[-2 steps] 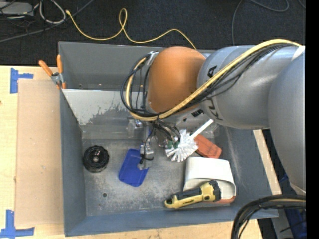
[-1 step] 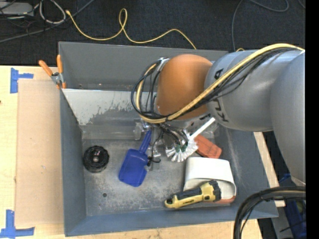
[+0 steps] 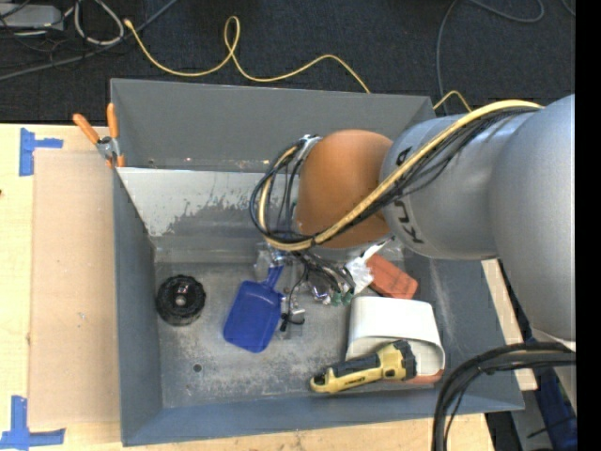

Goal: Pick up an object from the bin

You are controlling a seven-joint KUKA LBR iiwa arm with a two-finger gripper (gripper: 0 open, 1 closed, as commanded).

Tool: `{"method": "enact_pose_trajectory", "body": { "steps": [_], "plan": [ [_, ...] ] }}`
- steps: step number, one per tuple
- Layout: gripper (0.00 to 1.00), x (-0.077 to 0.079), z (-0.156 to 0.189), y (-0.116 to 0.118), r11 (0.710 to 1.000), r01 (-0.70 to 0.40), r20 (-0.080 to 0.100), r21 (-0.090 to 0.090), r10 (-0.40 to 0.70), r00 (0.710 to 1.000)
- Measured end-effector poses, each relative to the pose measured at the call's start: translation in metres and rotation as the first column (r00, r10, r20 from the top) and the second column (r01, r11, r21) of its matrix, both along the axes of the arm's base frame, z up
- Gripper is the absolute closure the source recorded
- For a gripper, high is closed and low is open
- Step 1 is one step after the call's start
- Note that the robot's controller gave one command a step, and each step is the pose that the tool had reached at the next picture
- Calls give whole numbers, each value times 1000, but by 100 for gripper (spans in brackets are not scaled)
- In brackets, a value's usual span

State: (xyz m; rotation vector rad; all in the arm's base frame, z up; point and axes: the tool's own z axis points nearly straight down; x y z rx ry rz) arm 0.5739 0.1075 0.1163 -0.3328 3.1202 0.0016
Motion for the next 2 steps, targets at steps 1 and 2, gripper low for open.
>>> {"method": "enact_pose_trajectory", "body": {
  "steps": [1,2],
  "plan": [
    [0,-11,-29,-2,985,-174,4,-1,174,985],
    [100,-34,-46,-48,995,104,5,2,-104,995]
  ]
}}
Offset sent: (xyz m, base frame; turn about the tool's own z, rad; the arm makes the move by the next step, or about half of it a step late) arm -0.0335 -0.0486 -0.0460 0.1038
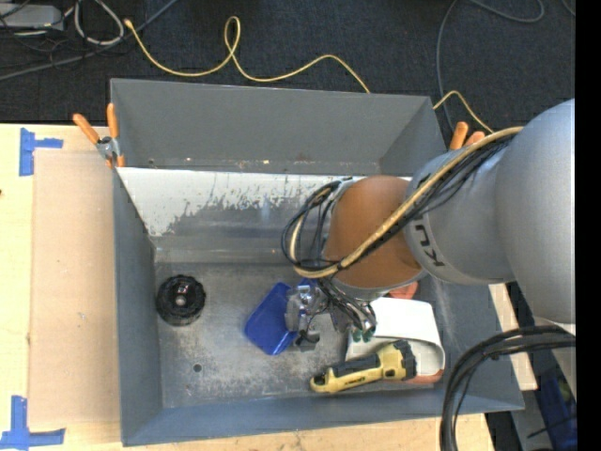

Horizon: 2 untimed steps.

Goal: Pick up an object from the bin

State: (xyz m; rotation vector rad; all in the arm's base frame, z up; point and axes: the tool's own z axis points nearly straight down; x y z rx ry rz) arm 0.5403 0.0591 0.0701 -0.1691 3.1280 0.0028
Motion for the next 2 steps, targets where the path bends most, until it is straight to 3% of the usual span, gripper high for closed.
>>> {"method": "enact_pose_trajectory", "body": {
  "steps": [1,2],
  "plan": [
    [0,0,-1,0,1000,0,-1,0,0,1000],
    [100,0,0,1,1000,0,0,1,0,1000]
  ]
}}
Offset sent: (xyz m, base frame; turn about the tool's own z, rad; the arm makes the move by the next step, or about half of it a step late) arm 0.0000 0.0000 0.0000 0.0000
